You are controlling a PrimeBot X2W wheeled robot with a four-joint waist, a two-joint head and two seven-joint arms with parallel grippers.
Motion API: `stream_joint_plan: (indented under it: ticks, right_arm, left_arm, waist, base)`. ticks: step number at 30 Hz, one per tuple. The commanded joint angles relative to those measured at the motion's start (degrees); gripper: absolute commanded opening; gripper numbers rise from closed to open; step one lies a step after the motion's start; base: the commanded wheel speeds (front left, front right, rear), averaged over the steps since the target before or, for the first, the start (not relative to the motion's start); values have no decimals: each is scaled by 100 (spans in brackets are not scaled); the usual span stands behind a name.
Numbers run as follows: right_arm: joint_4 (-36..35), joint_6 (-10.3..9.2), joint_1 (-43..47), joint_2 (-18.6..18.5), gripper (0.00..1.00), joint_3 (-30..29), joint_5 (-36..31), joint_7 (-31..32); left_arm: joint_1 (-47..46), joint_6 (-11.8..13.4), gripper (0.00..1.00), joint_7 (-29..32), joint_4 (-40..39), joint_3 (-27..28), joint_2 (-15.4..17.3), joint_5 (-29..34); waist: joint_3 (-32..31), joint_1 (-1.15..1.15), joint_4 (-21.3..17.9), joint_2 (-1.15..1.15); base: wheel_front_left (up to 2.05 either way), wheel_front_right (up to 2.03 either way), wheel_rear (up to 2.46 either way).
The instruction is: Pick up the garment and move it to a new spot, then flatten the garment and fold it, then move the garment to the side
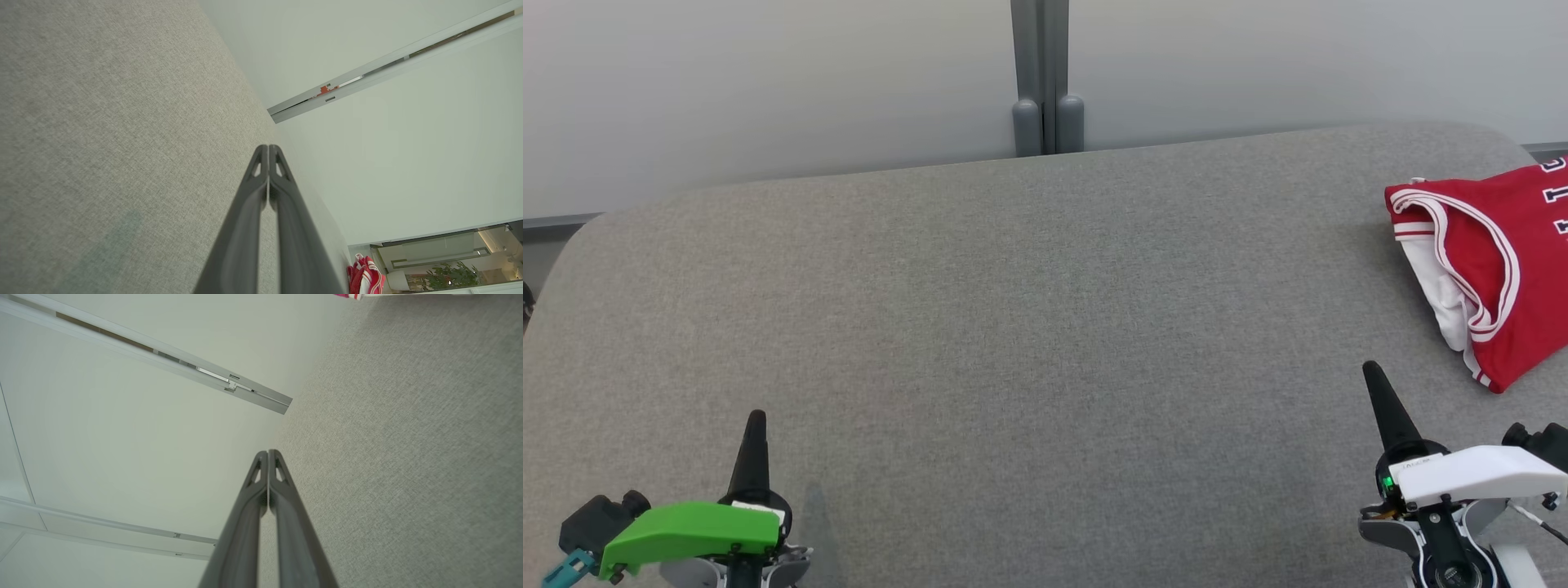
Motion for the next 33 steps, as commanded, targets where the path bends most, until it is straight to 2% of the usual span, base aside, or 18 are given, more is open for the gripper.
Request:
stream_joint_plan:
  ticks: [1, 33]
  right_arm:
    - [-8, 0, -140, -21, 0, -21, 160, 42]
    - [337, 1, -370, 33, 0, -152, 1680, 266]
  left_arm:
    - [-162, -43, 0, 40, -54, 53, 7, -145]
    - [-310, -186, 0, 438, -41, 284, -46, -1691]
  waist:
    - [-1, 0, 0, 0]
    - [-20, 0, 0, 0]
  base:
    - [0, 0, 0]
    - [0, 0, 0]
